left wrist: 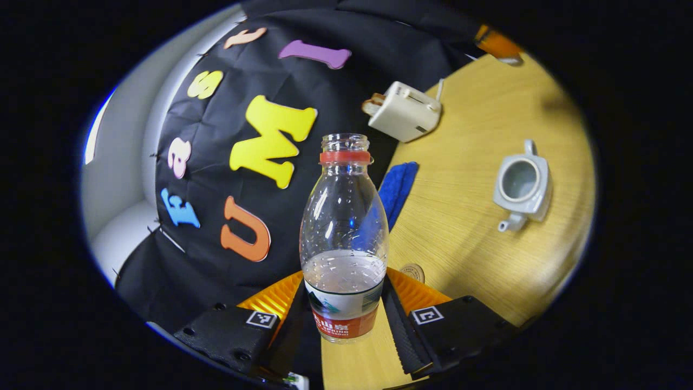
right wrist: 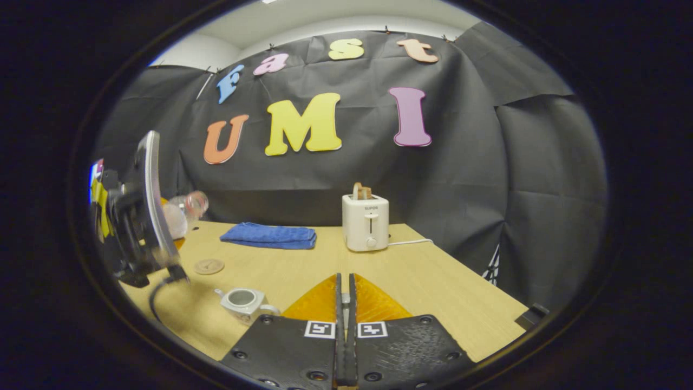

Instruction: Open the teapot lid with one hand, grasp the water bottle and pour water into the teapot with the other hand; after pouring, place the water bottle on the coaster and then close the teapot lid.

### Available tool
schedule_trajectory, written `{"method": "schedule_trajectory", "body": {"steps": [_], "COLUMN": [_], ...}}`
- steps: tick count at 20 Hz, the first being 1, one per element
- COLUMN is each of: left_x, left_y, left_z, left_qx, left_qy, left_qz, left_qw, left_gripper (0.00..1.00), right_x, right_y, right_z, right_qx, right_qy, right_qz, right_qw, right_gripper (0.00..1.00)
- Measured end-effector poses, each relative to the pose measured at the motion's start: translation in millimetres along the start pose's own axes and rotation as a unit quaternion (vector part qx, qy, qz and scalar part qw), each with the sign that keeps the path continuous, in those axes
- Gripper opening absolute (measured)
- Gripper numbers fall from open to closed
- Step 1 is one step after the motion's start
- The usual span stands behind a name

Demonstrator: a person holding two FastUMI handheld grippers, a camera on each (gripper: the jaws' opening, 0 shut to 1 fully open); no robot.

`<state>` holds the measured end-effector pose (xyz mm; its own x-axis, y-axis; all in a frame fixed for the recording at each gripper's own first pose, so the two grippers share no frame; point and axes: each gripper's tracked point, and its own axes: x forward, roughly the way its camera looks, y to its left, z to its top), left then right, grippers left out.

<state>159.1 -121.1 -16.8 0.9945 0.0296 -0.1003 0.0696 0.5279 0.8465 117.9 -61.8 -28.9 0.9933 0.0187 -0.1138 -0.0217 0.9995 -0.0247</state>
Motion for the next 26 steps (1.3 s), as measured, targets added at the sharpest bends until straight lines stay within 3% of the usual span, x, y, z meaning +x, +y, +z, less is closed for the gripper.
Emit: {"method": "schedule_trajectory", "body": {"steps": [3,6,8,11,14,18,21,26], "left_x": [9,14,20,28,34,41,60,88], "left_y": [14,25,29,28,35,23,8,-16], "left_z": [-16,-28,-41,-38,-33,-30,-32,-39], "left_qx": [-0.124,-0.250,-0.322,-0.440,-0.500,-0.532,-0.544,-0.516], "left_qy": [0.018,0.023,0.033,0.006,-0.041,-0.063,-0.050,-0.027], "left_qz": [0.004,0.001,0.006,-0.015,-0.006,-0.025,-0.037,-0.034], "left_qw": [0.992,0.968,0.946,0.898,0.865,0.844,0.837,0.855], "left_gripper": [0.75,0.75,0.75,0.75,0.75,0.75,0.75,0.76], "right_x": [0,1,4,8,11,16,20,32], "right_y": [10,21,27,31,31,33,36,38], "right_z": [0,0,0,-3,-5,-8,-12,-24], "right_qx": [-0.010,-0.014,-0.014,-0.012,-0.015,-0.020,-0.024,-0.017], "right_qy": [0.001,0.000,-0.001,0.003,0.005,0.008,0.013,0.027], "right_qz": [0.004,0.012,0.014,0.015,0.016,0.019,0.023,0.028], "right_qw": [1.000,1.000,1.000,1.000,1.000,1.000,0.999,0.999], "right_gripper": [0.00,0.00,0.00,0.01,0.00,0.00,0.00,0.00]}}
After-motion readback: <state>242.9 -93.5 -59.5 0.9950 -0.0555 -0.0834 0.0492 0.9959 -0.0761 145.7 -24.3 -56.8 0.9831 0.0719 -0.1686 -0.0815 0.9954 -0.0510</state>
